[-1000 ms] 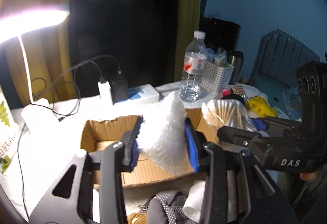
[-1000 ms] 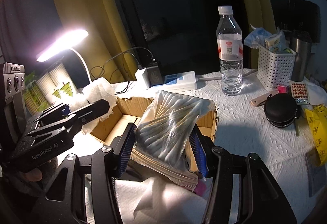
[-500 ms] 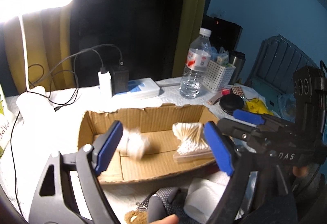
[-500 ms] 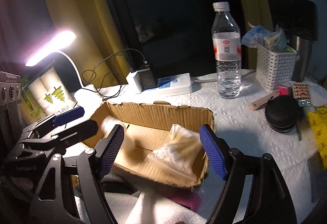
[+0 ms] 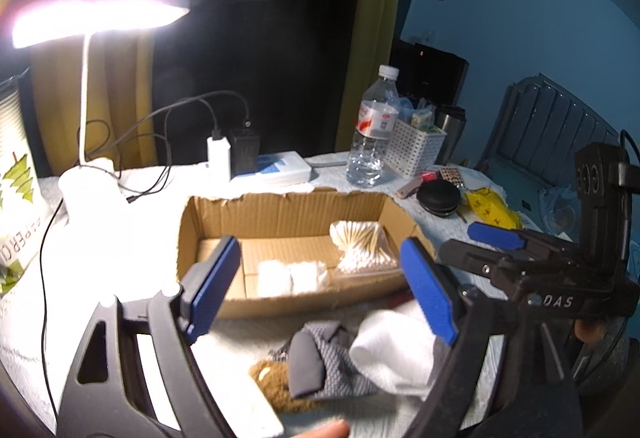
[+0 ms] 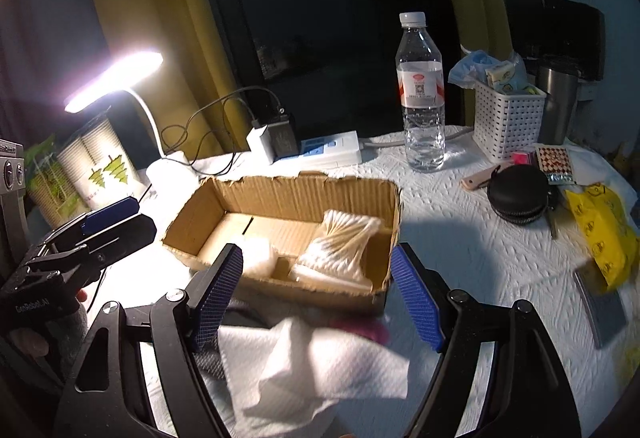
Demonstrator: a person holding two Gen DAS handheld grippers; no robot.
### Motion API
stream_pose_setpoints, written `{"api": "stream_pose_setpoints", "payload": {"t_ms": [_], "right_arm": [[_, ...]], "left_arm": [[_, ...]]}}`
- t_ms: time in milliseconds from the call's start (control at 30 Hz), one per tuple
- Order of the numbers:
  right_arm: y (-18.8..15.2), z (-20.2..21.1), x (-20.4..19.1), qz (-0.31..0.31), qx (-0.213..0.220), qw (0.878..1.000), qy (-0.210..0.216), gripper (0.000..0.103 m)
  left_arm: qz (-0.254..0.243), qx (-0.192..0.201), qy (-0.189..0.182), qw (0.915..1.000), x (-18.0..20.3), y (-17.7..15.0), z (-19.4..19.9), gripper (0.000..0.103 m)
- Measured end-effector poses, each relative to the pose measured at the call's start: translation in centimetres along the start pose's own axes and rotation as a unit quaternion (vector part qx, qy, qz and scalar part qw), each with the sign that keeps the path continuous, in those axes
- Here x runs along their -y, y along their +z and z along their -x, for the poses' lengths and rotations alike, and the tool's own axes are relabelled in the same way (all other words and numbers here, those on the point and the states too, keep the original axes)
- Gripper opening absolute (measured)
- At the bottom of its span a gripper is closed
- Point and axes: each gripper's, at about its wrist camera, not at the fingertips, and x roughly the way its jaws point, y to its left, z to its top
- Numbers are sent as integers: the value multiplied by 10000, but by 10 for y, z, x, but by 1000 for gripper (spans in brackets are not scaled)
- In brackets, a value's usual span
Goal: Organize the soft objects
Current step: 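Grasp the tissue pack with the left gripper while the right grasps the paper towel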
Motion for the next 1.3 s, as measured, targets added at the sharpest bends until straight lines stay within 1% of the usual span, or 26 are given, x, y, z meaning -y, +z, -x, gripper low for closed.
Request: {"api": "stream_pose_setpoints", "payload": {"t_ms": [100,200,367,433,500,667,700,733,800,833,900,967,1033,1067,1100,1267,1300], "right_arm": [[-9,2,-8,61,-138,9999,53,79],[-18,3,-17,177,-193,9997,-8,79],[-34,-4,-29,292,-401,9988,-20,79],[-43,-10,-37,415,-521,9978,30,78],[-51,-15,-46,555,-629,9965,7,73],[-64,-30,-57,683,-812,9944,0,73],[-65,-32,-57,699,-836,9940,-5,71],[-66,-35,-58,718,-871,9936,-23,69],[-68,-38,-59,753,-906,9930,-53,61],[-69,-40,-59,762,-924,9928,-71,59],[-71,-43,-57,754,-977,9923,-92,47],[-73,-45,-56,759,-1020,9919,-87,42],[-74,-46,-56,777,-1030,9916,-62,34],[-74,-46,-56,774,-1033,9916,-52,26],[-74,-46,-55,765,-1018,9918,-58,22],[-75,-45,-50,706,-979,9927,-24,14],[-75,-44,-50,708,-971,9928,-13,14]], "left_arm": [[42,-22,12,10000,-4,-9,7,83],[81,-47,44,9999,-8,-19,13,83],[135,-98,120,9998,-15,-34,27,83],[132,-77,166,9997,-18,-40,35,83],[159,-75,233,9996,-22,-45,41,84],[232,-164,414,9987,-32,-61,44,84],[274,-213,436,9984,-34,-65,43,84],[300,-257,457,9982,-35,-69,42,84],[301,-318,481,9979,-36,-74,41,84],[296,-343,491,9978,-36,-76,40,84],[297,-405,529,9973,-36,-80,36,84],[314,-457,568,9968,-37,-82,31,84],[333,-534,610,9962,-37,-83,26,84],[331,-585,634,9957,-37,-85,23,84],[323,-633,656,9953,-37,-86,20,84],[339,-805,699,9937,-36,-90,9,84],[339,-824,695,9936,-36,-90,7,84]]}}
